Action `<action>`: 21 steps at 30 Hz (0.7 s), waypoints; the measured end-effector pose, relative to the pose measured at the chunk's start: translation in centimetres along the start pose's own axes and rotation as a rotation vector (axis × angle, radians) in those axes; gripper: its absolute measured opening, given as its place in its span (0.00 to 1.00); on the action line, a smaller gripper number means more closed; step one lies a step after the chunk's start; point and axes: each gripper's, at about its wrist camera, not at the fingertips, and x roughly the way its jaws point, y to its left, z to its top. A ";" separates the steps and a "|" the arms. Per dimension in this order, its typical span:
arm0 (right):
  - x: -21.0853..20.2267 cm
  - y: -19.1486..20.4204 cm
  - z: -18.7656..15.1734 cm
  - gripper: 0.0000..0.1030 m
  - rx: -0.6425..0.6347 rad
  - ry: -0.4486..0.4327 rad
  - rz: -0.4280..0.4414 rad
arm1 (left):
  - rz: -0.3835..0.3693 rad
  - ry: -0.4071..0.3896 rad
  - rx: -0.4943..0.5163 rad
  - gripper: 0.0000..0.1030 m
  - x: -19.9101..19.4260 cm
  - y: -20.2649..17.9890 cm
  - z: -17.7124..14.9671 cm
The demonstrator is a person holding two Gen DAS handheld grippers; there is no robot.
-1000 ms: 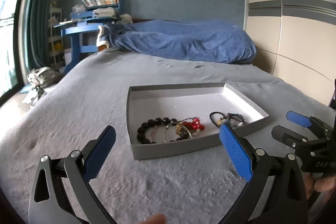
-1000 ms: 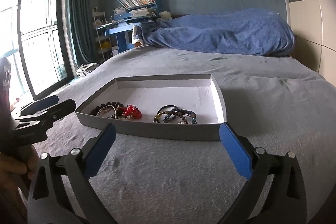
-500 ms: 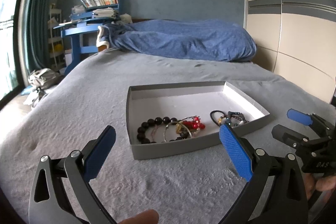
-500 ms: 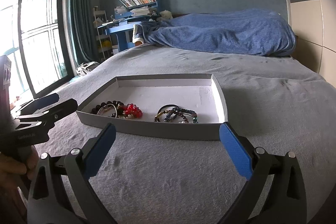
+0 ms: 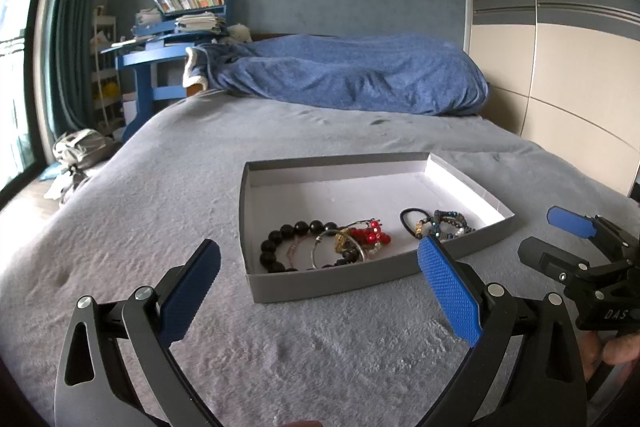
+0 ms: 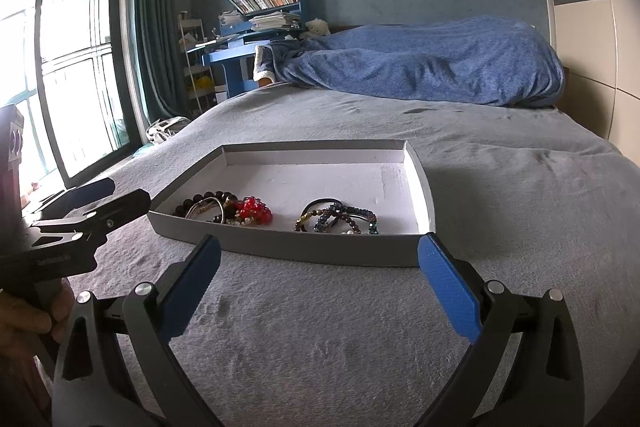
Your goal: Organize jewelry
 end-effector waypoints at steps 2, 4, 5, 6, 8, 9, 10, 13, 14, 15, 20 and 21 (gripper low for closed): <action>0.0 -0.1 0.0 0.95 0.001 0.001 0.000 | 0.000 0.001 0.001 0.95 0.0 0.0 0.0; 0.0 0.0 0.0 0.95 0.000 0.000 0.000 | -0.001 0.001 0.001 0.95 0.0 0.0 0.0; 0.0 -0.1 0.0 0.95 0.001 0.000 0.000 | -0.001 0.001 0.002 0.95 0.0 0.0 -0.1; 0.0 0.0 0.0 0.95 0.001 0.000 0.000 | -0.001 0.002 0.002 0.95 0.0 0.0 -0.1; 0.0 -0.1 0.0 0.95 0.001 0.001 0.000 | -0.002 0.002 0.002 0.95 0.0 0.0 -0.2; 0.0 0.0 0.0 0.95 0.000 0.001 0.000 | -0.002 0.002 0.002 0.95 0.0 0.0 -0.2; 0.0 -0.1 0.0 0.95 0.001 0.001 0.000 | -0.002 0.002 0.003 0.95 0.0 0.0 -0.1; 0.0 0.0 0.0 0.95 0.001 0.000 0.000 | -0.003 0.004 0.008 0.95 0.1 -0.2 -0.3; 0.0 0.0 0.0 0.95 0.001 0.000 0.000 | -0.003 0.005 0.009 0.95 0.2 -0.2 -0.3; 0.0 0.0 0.0 0.95 0.000 0.000 0.000 | -0.002 0.005 0.008 0.95 0.2 -0.2 -0.3; 0.0 0.0 0.0 0.95 0.001 0.001 0.000 | -0.003 0.005 0.006 0.95 0.1 -0.3 -0.3; 0.0 0.0 0.0 0.95 0.001 0.001 0.000 | -0.003 0.005 0.006 0.95 0.2 -0.3 -0.3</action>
